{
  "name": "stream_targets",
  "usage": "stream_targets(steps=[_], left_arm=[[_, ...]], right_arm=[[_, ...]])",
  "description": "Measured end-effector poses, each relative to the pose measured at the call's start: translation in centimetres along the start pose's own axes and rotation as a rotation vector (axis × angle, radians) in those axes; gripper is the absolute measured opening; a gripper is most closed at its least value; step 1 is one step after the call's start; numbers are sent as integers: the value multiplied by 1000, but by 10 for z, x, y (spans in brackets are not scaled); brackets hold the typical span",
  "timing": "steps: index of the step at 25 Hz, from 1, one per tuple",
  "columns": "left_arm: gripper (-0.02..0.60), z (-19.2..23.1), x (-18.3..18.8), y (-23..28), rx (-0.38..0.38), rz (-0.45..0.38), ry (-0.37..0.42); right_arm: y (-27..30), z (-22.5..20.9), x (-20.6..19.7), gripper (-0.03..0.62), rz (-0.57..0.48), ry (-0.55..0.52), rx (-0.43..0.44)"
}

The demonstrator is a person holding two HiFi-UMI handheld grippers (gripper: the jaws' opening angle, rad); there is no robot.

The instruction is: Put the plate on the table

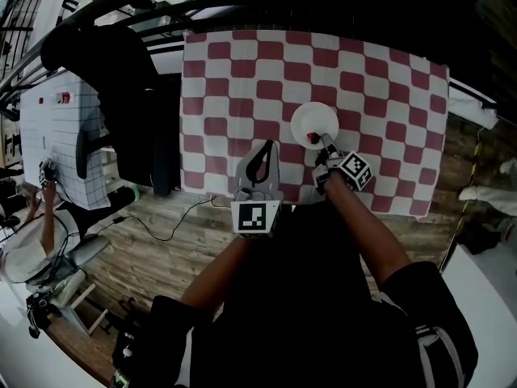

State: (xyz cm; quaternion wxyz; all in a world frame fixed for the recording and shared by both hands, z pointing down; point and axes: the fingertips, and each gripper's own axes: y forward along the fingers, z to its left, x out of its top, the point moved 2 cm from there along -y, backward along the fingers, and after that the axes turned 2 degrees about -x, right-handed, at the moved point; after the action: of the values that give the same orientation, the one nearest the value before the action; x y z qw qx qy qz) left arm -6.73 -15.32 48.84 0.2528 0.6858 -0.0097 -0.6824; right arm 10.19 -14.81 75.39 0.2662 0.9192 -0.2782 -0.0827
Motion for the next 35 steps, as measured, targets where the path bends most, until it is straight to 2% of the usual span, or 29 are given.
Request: stream_targets(steps=[4, 8, 15, 19, 23, 29, 35], left_arm=[[9, 1, -5, -5, 5, -7, -18], [9, -4, 0, -11, 11, -23, 31], [9, -11, 0, -11, -8, -20, 48], [9, -6, 0, -13, 8, -15, 23], [9, 0, -2, -14, 29, -27, 11], [9, 3, 1, -16, 35, -25, 19], [9, 2, 0, -15, 29, -15, -6]], right_arm=[[-1, -3, 2, 25, 16, -20, -41], [-2, -4, 3, 34, 23, -28, -94], [-2, -5, 5, 52, 30, -42, -171], [-4, -4, 9, 58, 34, -62, -206], [-3, -1, 10, 97, 40, -32, -194], [-1, 4, 9, 129, 57, -42, -205], [1, 9, 10, 183, 88, -40, -208]])
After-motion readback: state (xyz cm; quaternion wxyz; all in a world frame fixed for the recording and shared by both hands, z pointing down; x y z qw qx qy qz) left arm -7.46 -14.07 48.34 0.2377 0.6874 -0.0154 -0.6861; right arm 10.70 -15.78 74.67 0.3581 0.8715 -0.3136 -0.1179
